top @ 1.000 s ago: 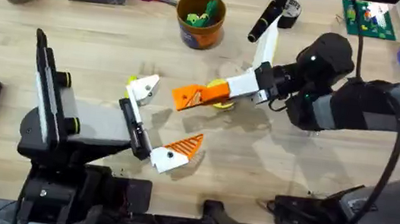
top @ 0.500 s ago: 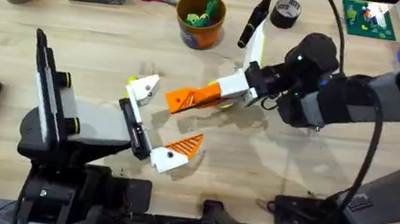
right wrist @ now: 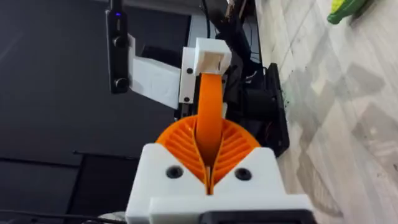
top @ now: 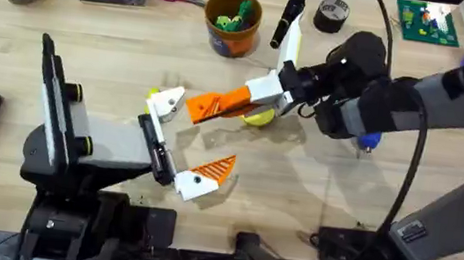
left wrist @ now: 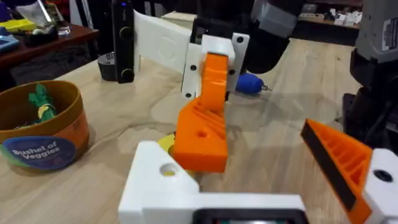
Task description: Pick up the gripper from the table and insert it into the empty holder that is missing its gripper. Then pick up a screw, insert it into the mounting hole, and use the screwdriver to tighten it. Finally, clean up the table by picking up the vegetable and placing it into the bucket.
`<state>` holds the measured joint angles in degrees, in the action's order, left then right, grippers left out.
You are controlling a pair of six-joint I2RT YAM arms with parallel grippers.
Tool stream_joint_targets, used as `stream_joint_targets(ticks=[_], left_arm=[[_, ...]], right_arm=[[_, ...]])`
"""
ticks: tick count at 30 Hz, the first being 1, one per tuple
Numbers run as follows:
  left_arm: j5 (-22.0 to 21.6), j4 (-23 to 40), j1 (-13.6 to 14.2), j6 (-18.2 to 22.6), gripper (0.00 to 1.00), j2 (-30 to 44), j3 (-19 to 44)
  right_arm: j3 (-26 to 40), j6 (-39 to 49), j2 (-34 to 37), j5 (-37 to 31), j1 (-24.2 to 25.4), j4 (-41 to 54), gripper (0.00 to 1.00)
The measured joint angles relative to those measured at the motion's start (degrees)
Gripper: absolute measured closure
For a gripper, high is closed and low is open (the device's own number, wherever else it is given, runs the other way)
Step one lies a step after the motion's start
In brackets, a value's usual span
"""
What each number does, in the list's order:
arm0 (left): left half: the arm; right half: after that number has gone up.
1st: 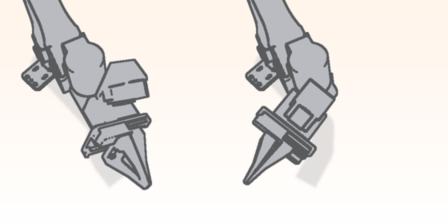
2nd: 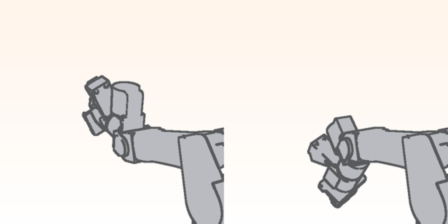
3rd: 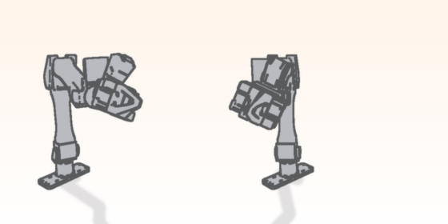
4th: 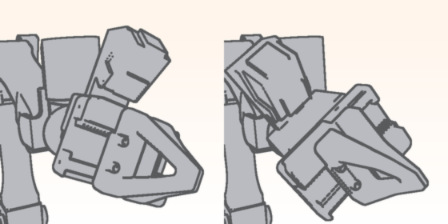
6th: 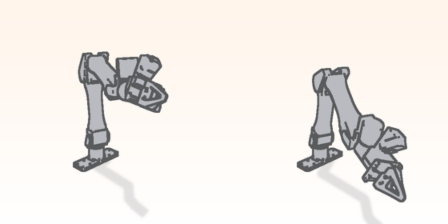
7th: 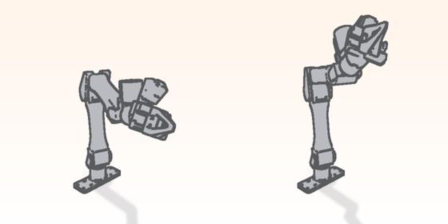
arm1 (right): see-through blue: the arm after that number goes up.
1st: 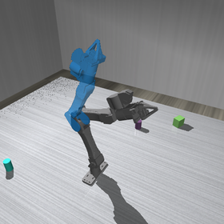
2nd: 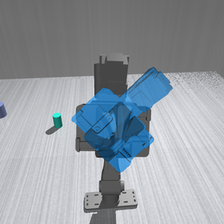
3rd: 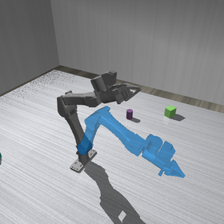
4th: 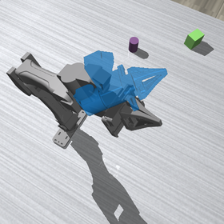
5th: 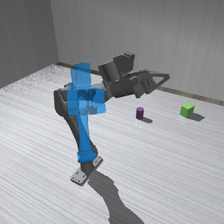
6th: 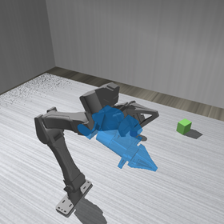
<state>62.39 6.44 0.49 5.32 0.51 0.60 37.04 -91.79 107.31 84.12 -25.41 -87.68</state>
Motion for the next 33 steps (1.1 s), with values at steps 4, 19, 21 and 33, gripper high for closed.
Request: stream_joint_targets(ticks=[4, 19, 21, 33], left_arm=[[0.0, 0.0, 0.0, 0.0, 0.016, 0.0, 0.0], [0.0, 0.0, 0.0, 0.0, 0.015, 0.0, 0.0], [0.0, 0.0, 0.0, 0.0, 0.015, 0.0, 0.0], [0.0, 0.0, 0.0, 0.0, 0.015, 0.0, 0.0]], right_arm=[[0.1, -0.7, 0.0, 0.0, -0.3, 0.0, 0.993], [0.1, -0.8, 0.0, -0.1, -1.7, 0.0, 0.993], [0.1, -0.8, 0.0, -0.1, -1.8, 0.0, 0.993], [0.6, 0.2, 0.0, -0.2, -2.8, -0.1, 0.993]])
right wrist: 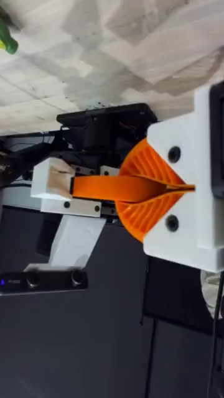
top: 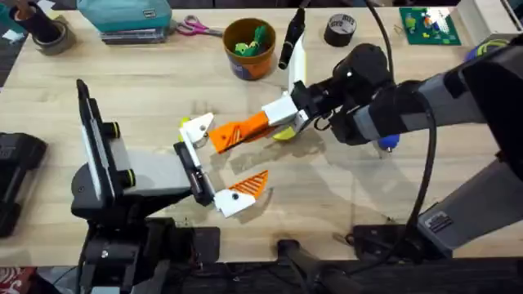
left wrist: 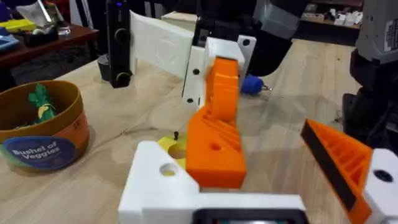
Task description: Pick up the gripper from the table and insert it into the empty holder that is missing its gripper. Then pick up a screw, insert it into the mounting hole, and use the screwdriver to tighten it. Finally, clean up the table by picking up the vegetable and placing it into the bucket.
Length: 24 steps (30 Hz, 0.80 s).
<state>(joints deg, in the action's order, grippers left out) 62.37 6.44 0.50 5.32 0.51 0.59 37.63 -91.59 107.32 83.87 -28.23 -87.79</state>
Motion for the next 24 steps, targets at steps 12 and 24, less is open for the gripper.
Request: stream_joint_targets(ticks=[12, 24], left_arm=[[0.0, 0.0, 0.0, 0.0, 0.015, 0.0, 0.0], [0.0, 0.0, 0.0, 0.0, 0.016, 0.0, 0.0]], right_arm=[[0.7, -0.2, 0.0, 0.0, 0.0, 0.0, 0.993], [0.7, -0.1, 0.0, 0.0, 0.0, 1.9, 0.993]])
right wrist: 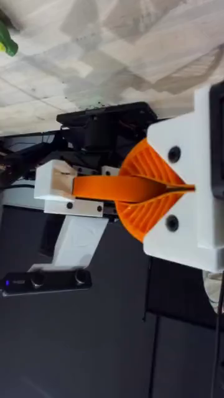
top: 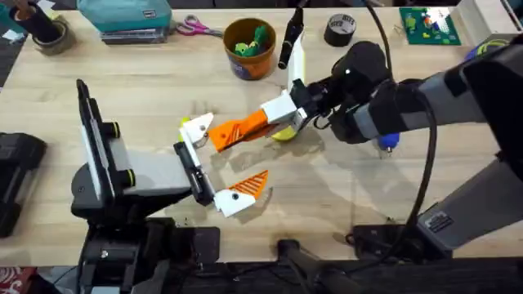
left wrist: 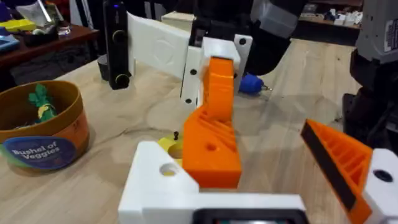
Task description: Pick up the gripper from the table and insert it into the empty holder that is missing its gripper. Then pick up a screw, insert it into the mounting hole, and use the screwdriver to tighten it. Finally, clean up the table by picking up the vegetable and placing it into the bucket.
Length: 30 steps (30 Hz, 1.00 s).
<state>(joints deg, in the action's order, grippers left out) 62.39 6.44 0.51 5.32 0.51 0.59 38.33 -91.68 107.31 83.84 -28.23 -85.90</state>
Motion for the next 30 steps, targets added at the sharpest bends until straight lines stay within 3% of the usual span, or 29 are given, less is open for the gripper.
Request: stream_joint_targets(ticks=[30], left_arm=[[0.0, 0.0, 0.0, 0.0, 0.015, 0.0, 0.0]], right_arm=[[0.1, 0.0, 0.8, -0.4, 0.0, -0.7, 0.993]])
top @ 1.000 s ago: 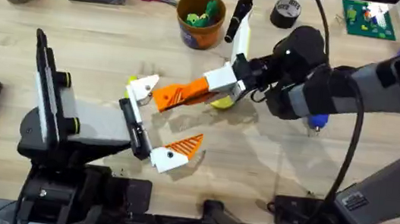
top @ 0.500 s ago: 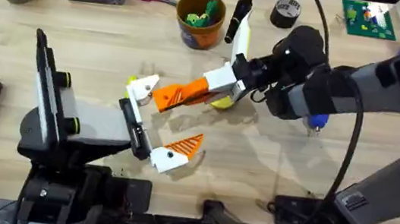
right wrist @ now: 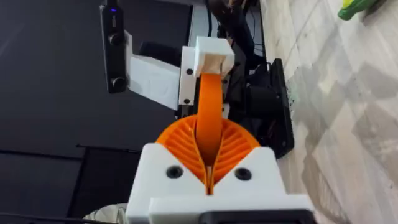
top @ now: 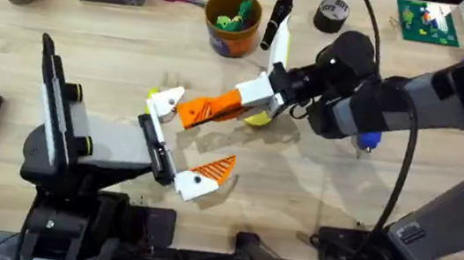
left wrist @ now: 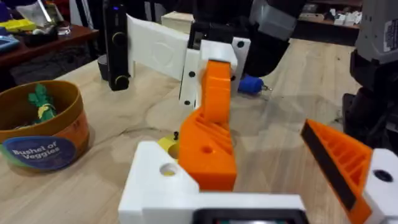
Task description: Pick up the gripper from the table and insert it into the empty holder that is missing its gripper. Then pick up a screw, insert it into the mounting hole, and use the screwdriver to tighten it. Finally, clean up the table by picking up the vegetable and placing it into the bucket.
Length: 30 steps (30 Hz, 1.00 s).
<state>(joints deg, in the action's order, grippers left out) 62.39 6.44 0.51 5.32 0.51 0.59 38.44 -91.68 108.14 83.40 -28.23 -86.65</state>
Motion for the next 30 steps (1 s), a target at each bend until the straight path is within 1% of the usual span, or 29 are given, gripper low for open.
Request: stream_joint_targets(ticks=[16, 27, 30], left_arm=[[-0.1, 0.0, 0.0, 0.0, 0.015, 0.0, 0.0], [-0.3, 0.0, -0.1, 0.0, 0.015, 0.0, 0.0], [-0.3, 0.0, -0.1, -0.6, 0.015, 0.0, 0.0]], right_arm=[[0.0, 0.0, 0.0, -0.7, -0.5, -1.0, 0.993], [0.1, 0.0, 0.3, -2.8, -0.7, 0.5, 0.993], [0.1, 0.0, 1.1, -3.6, -0.7, 0.4, 0.993]])
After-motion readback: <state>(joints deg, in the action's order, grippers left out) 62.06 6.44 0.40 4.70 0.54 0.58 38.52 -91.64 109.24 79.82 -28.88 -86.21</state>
